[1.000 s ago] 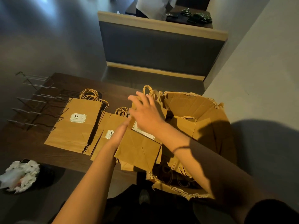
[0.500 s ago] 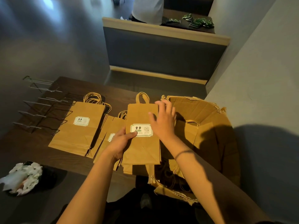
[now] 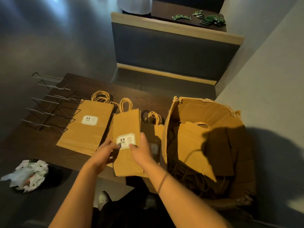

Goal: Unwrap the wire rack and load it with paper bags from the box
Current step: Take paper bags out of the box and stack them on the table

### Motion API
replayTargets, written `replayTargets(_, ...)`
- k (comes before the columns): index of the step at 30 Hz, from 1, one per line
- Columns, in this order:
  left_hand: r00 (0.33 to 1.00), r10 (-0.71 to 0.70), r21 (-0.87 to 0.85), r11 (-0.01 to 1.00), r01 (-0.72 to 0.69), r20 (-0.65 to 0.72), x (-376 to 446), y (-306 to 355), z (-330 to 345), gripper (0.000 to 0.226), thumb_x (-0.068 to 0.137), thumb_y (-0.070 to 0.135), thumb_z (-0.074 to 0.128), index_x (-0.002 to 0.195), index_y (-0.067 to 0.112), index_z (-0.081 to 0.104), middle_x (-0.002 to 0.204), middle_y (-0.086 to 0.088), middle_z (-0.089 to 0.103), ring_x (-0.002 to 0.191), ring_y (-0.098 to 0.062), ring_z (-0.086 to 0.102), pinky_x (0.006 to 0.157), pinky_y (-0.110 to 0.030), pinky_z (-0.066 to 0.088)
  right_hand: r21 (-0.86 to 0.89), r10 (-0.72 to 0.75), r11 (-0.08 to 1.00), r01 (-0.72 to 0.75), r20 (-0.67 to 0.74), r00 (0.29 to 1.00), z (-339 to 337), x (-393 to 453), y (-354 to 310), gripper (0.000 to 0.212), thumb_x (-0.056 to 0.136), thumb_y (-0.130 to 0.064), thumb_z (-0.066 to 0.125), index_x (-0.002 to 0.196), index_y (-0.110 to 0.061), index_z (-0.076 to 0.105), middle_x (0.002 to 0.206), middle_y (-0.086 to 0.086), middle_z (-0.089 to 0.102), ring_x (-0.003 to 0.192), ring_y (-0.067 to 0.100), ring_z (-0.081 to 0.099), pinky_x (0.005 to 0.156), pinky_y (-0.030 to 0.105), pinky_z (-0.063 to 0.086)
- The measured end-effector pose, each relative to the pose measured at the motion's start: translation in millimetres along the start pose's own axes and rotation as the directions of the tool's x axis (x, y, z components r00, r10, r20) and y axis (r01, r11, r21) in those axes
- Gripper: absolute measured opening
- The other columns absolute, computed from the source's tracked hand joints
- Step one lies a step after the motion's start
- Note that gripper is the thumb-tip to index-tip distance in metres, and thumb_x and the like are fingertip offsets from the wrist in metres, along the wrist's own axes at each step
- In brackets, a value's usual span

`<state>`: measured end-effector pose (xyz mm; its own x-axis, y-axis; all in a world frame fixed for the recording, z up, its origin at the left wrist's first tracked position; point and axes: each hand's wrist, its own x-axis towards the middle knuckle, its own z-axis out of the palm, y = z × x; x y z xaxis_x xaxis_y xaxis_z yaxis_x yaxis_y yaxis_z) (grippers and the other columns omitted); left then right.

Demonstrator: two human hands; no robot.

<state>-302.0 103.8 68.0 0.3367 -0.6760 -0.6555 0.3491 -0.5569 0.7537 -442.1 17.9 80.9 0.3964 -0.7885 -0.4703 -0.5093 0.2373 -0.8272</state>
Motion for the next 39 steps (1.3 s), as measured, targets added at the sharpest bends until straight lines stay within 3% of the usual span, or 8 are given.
replayTargets(4, 0.985, -0.169, -0.012, 0.985, 0.169, 0.043, -3, -39, -28, 0.022, 0.095, 0.008, 0.058, 0.113, 0.021, 0.06, 0.108, -0.009, 0.07, 0.101, -0.028, 0.064, 0.091, -0.049, 0.054, -0.049, 0.037, 0.998, -0.037, 0.014, 0.999, 20, 3, 19, 0.049, 0.099, -0.011, 0.06, 0.143, -0.026, 0.043, 0.14, -0.003, 0.058, 0.13, 0.02, 0.056, 0.096, 0.031, 0.049)
replayTargets(6, 0.976, -0.207, -0.06, 0.976, 0.211, 0.062, -4, -51, -39, 0.022, 0.097, 0.008, 0.059, 0.114, 0.022, 0.061, 0.105, -0.009, 0.07, 0.1, -0.028, 0.065, 0.083, -0.049, 0.055, -0.022, 0.035, 0.999, -0.034, 0.027, 0.999, 25, 8, 19, 0.043, 0.1, -0.012, 0.06, 0.139, -0.025, 0.047, 0.138, -0.003, 0.059, 0.129, 0.019, 0.055, 0.098, 0.031, 0.047)
replayTargets(8, 0.981, -0.192, -0.112, 0.975, 0.193, 0.027, -2, -55, -46, 0.022, 0.098, 0.008, 0.058, 0.116, 0.02, 0.061, 0.106, -0.01, 0.069, 0.095, -0.027, 0.066, 0.074, -0.044, 0.054, 0.035, 0.058, 0.998, -0.059, 0.029, 0.998, 29, 14, 15, 0.044, 0.1, -0.013, 0.06, 0.14, -0.024, 0.047, 0.137, -0.005, 0.058, 0.128, 0.016, 0.053, 0.101, 0.032, 0.046)
replayTargets(15, 0.975, -0.072, -0.236, 0.972, 0.021, -0.209, 21, -56, -56, 0.033, 0.099, 0.003, 0.059, 0.125, 0.022, 0.059, 0.117, -0.009, 0.066, 0.106, -0.029, 0.066, 0.091, -0.055, 0.058, 0.112, 0.206, 0.973, -0.2, -0.042, 0.978, 51, 45, 4, 0.057, 0.1, -0.014, 0.06, 0.15, -0.02, 0.033, 0.138, -0.001, 0.055, 0.127, 0.021, 0.055, 0.094, 0.03, 0.046)
replayTargets(19, 0.987, -0.007, -0.047, 0.999, -0.001, -0.159, 43, -70, -61, 0.032, 0.093, -0.004, 0.059, 0.113, 0.02, 0.067, 0.125, -0.007, 0.066, 0.11, -0.027, 0.065, 0.089, -0.041, 0.055, -0.184, 0.408, 0.899, -0.397, 0.027, 0.913, 83, 43, 17, 0.091, 0.1, -0.029, 0.059, 0.161, -0.016, -0.007, 0.145, 0.011, 0.051, 0.113, 0.026, 0.061, 0.085, 0.03, 0.053)
replayTargets(25, 0.99, 0.049, 0.395, 0.919, 0.008, -0.135, 69, -94, -62, 0.049, 0.081, 0.013, 0.072, 0.13, 0.018, 0.066, 0.137, -0.008, 0.045, 0.128, -0.022, 0.049, 0.12, -0.038, 0.034, -0.379, 0.5, 0.824, -0.421, 0.136, 0.855, 111, 31, 37, 0.083, 0.095, -0.03, 0.059, 0.161, -0.015, 0.011, 0.146, 0.012, 0.049, 0.124, 0.027, 0.057, 0.088, 0.031, 0.05)
replayTargets(34, 0.95, 0.146, 0.55, 0.835, 0.03, -0.275, 68, -72, -33, 0.029, 0.089, 0.018, 0.066, 0.117, 0.019, 0.068, 0.13, -0.015, 0.053, 0.13, -0.038, 0.044, 0.109, -0.041, 0.033, -0.25, 0.151, 0.961, -0.119, 0.115, 0.982, 75, 33, -13, 0.031, 0.093, -0.025, 0.061, 0.124, -0.026, 0.055, 0.121, 0.003, 0.062, 0.1, 0.023, 0.065, 0.093, 0.043, 0.057)
replayTargets(39, 0.921, 0.312, 0.386, 0.899, -0.207, -0.232, 46, -1, 9, 0.007, 0.095, 0.015, 0.063, 0.1, 0.011, 0.066, 0.1, -0.006, 0.068, 0.094, -0.031, 0.066, 0.075, -0.036, 0.047, 0.085, -0.089, 0.993, 0.087, 0.023, 0.996, 5, 26, -80, 0.014, 0.099, -0.011, 0.055, 0.107, -0.019, 0.062, 0.103, 0.004, 0.068, 0.073, 0.015, 0.065, 0.06, 0.022, 0.052)
